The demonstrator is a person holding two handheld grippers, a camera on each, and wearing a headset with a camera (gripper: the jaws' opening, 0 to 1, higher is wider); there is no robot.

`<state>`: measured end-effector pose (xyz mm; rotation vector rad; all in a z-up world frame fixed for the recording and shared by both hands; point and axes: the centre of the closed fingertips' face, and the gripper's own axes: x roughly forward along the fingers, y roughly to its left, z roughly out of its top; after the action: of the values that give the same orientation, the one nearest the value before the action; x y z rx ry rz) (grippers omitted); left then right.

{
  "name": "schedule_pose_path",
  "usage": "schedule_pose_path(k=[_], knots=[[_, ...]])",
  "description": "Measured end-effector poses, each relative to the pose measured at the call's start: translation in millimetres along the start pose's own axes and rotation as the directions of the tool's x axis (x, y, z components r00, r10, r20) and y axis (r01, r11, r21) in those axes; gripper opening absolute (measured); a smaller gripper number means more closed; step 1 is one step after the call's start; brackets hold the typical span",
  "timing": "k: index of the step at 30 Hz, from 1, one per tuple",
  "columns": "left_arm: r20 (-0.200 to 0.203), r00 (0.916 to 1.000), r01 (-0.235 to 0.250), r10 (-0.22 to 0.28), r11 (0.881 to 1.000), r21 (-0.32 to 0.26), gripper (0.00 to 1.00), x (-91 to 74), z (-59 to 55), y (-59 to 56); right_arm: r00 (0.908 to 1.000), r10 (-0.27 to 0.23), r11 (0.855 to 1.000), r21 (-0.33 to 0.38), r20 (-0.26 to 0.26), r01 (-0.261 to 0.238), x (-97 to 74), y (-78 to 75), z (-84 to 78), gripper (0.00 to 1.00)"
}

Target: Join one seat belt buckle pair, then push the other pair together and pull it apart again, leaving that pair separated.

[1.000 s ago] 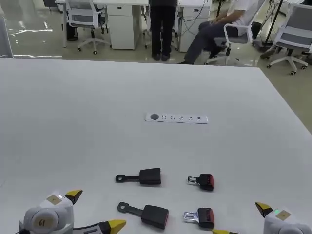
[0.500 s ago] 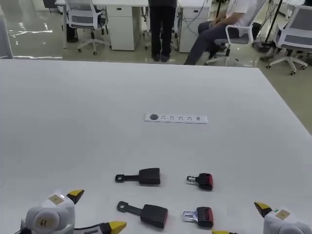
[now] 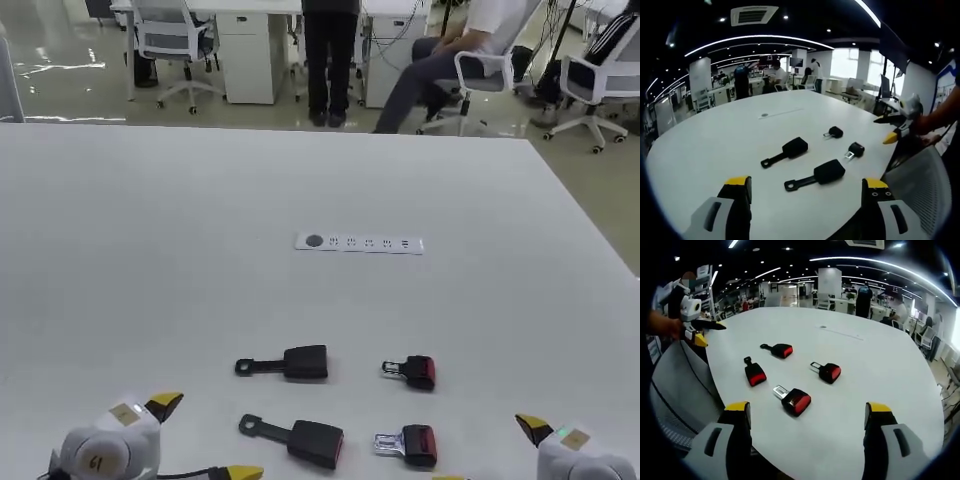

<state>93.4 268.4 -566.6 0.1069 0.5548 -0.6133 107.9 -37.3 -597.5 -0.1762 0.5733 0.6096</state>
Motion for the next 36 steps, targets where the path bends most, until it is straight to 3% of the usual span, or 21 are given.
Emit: schedule_pose_path(k=[7,23,36], knots=[[-0.004,0.9995,0.032,-0.031,0.999,0.020,0.91,4.0,-0.5,-3.0,0.9997,0.024,0.999,-0.021,0.000,-0.024,6.0,2.0,2.4,0.94],[-0.055,0.9948,0.090,-0.085,0.992,0.092,0.86,20.8,-0.8,-6.8,0.9972,0.072,0.997,-0.033,-0.020,-0.073,23.1,2.7,2.4,0.93],[-0.105,0.9856,0.146,-0.133,0.980,0.135,0.84,43.7,-4.4,-6.1,0.9921,0.120,0.992,-0.044,-0.037,-0.121,40.6,3.0,10.5,0.90]])
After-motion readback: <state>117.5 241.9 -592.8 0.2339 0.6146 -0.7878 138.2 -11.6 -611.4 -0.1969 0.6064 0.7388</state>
